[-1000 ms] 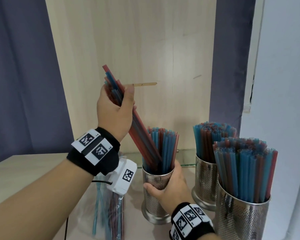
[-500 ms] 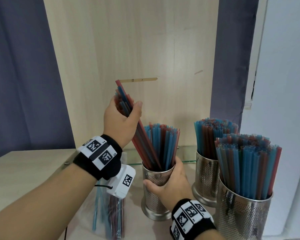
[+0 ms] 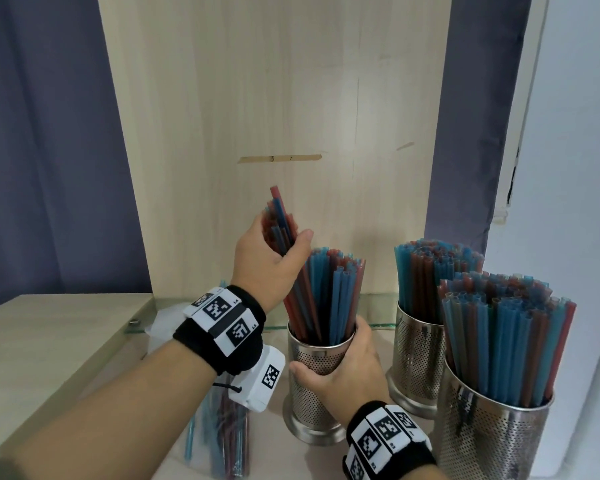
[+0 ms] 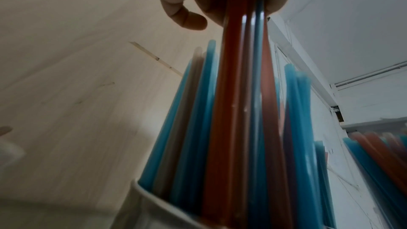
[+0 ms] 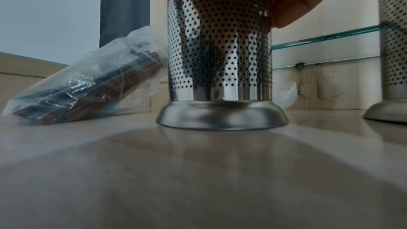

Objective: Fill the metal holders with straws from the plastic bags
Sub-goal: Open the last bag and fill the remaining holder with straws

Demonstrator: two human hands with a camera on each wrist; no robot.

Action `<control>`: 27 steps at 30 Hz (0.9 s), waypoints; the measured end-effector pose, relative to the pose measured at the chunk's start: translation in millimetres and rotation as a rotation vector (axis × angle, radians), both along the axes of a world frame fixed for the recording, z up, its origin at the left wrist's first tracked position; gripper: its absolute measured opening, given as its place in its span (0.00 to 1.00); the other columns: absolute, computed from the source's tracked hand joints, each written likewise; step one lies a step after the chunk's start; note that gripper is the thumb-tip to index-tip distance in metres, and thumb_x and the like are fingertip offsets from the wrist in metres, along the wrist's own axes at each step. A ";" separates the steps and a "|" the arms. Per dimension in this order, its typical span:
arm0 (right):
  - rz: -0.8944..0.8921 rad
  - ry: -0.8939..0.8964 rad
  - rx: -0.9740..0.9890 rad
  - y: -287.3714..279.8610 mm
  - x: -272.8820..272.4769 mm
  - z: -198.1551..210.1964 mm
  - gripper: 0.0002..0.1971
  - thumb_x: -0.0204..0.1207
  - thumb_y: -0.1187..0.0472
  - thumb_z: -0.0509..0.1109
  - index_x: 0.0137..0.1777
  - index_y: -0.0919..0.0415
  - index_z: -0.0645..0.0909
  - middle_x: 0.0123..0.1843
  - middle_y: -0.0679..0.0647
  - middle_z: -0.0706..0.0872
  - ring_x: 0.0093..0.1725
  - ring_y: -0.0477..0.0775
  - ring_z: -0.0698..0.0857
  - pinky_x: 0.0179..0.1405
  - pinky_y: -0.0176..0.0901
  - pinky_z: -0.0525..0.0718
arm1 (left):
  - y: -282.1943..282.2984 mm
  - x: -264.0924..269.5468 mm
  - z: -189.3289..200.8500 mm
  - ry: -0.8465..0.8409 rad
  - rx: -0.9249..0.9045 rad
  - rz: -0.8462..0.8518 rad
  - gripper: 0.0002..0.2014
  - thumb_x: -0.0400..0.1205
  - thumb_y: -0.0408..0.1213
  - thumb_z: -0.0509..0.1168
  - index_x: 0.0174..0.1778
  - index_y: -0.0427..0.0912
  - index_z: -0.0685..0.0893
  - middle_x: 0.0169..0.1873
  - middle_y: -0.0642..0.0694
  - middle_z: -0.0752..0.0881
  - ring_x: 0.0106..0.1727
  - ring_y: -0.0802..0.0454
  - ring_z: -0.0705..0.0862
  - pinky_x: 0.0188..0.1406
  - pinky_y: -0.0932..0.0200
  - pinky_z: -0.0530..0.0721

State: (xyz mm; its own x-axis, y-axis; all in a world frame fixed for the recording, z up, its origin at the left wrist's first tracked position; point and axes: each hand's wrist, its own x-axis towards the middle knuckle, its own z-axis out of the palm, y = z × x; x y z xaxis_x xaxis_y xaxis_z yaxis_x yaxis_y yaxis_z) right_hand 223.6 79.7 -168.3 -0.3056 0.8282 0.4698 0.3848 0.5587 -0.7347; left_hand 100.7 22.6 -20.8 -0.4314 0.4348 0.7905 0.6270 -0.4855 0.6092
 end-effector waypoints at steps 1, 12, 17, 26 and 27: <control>0.002 0.001 0.002 0.1 -0.5 0.1 0.57 0.50 0.32 0.83 0.77 0.49 0.61 0.69 0.42 0.77 0.69 0.47 0.77 0.70 0.45 0.79 | 1.0 -0.6 -1.1 -0.004 -0.006 0.001 0.09 0.78 0.38 0.73 0.44 0.52 0.78 0.39 0.53 0.85 0.40 0.63 0.85 0.45 0.69 0.85; -0.005 -0.013 0.013 -0.9 -0.8 0.1 0.59 0.50 0.34 0.84 0.79 0.51 0.59 0.71 0.45 0.76 0.71 0.48 0.77 0.71 0.46 0.79 | 14.2 -11.9 -38.6 0.056 -0.298 0.056 0.11 0.73 0.50 0.74 0.43 0.61 0.78 0.51 0.49 0.81 0.59 0.49 0.81 0.63 0.47 0.81; -0.008 -0.020 0.012 -0.9 -0.6 0.4 0.58 0.52 0.34 0.84 0.79 0.52 0.59 0.71 0.46 0.76 0.72 0.48 0.76 0.72 0.46 0.77 | 17.5 -14.2 -38.6 0.081 -0.269 0.059 0.18 0.74 0.48 0.76 0.56 0.56 0.78 0.55 0.54 0.79 0.59 0.57 0.81 0.64 0.53 0.82; -0.002 -0.022 -0.008 1.0 -1.5 0.4 0.60 0.51 0.33 0.82 0.80 0.53 0.58 0.72 0.46 0.74 0.73 0.49 0.75 0.74 0.49 0.77 | 15.3 -26.6 -34.8 0.405 -0.194 0.143 0.40 0.74 0.49 0.73 0.80 0.63 0.59 0.73 0.56 0.70 0.74 0.55 0.70 0.72 0.53 0.71; -0.003 -0.022 -0.008 1.3 -1.6 -0.1 0.60 0.50 0.32 0.82 0.80 0.53 0.58 0.72 0.46 0.75 0.73 0.49 0.75 0.74 0.49 0.77 | 15.3 -28.1 -34.8 0.466 -0.189 0.174 0.35 0.74 0.52 0.70 0.78 0.59 0.66 0.73 0.54 0.72 0.74 0.54 0.70 0.73 0.52 0.71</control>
State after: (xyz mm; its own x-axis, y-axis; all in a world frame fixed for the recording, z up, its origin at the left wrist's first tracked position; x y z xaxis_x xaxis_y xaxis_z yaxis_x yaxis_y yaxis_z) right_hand 222.0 81.0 -168.4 -0.3135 0.8327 0.4565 0.4027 0.5519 -0.7302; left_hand 72.6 37.9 -55.7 -0.1318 0.5414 0.8304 0.9137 -0.2585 0.3136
